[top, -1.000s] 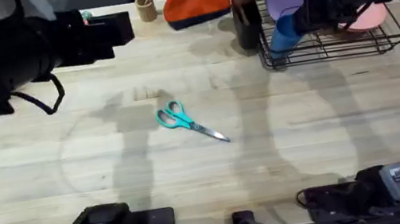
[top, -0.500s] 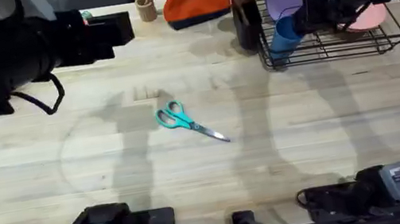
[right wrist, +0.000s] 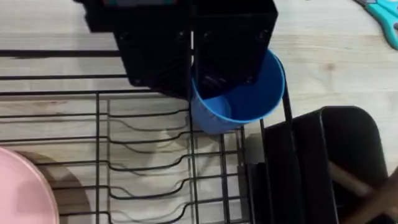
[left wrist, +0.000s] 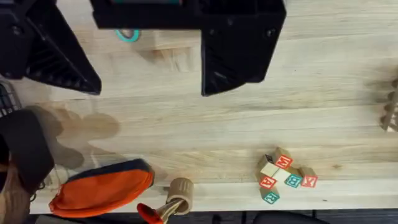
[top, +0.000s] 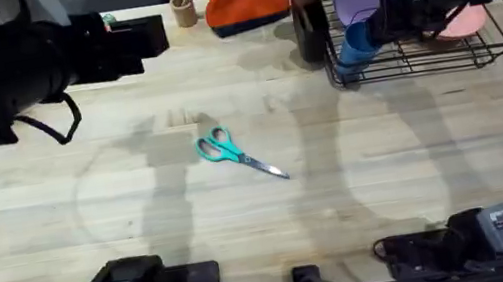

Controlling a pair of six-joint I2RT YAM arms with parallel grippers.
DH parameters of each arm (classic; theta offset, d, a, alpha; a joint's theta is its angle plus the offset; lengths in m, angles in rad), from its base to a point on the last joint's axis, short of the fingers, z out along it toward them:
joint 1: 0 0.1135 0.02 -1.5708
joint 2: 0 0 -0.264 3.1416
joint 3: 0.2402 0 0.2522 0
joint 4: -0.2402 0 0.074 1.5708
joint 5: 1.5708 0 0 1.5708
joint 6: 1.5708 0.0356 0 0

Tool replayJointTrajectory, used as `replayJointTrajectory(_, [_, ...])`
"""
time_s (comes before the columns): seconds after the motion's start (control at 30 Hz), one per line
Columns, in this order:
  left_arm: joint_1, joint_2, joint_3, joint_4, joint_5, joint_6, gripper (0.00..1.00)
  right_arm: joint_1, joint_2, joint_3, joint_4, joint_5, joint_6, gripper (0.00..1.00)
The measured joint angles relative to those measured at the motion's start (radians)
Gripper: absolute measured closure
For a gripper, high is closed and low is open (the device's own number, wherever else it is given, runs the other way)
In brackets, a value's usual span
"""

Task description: Pick up the cup on the table and put them onto the rack.

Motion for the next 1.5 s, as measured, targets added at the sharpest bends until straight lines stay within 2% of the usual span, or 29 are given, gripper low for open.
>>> replayJointTrajectory(0.57, [0.0,0.0,0.0,-0.002,0.0,0.0,0.007,0.0,0.0,0.0,-0.001,-0.006,0.007,0.968])
replayJointTrajectory(0.87, [0.0,0.0,0.0,-0.002,0.0,0.0,0.007,0.0,0.0,0.0,-0.006,-0.006,0.007,0.78])
replayJointTrajectory(0.9, [0.0,0.0,0.0,-0.002,0.0,0.0,0.007,0.0,0.0,0.0,-0.006,-0.007,0.007,0.724])
replayJointTrajectory(1.5, [0.0,0.0,0.0,-0.002,0.0,0.0,0.006,0.0,-0.001,0.0,0.019,-0.006,0.007,0.693])
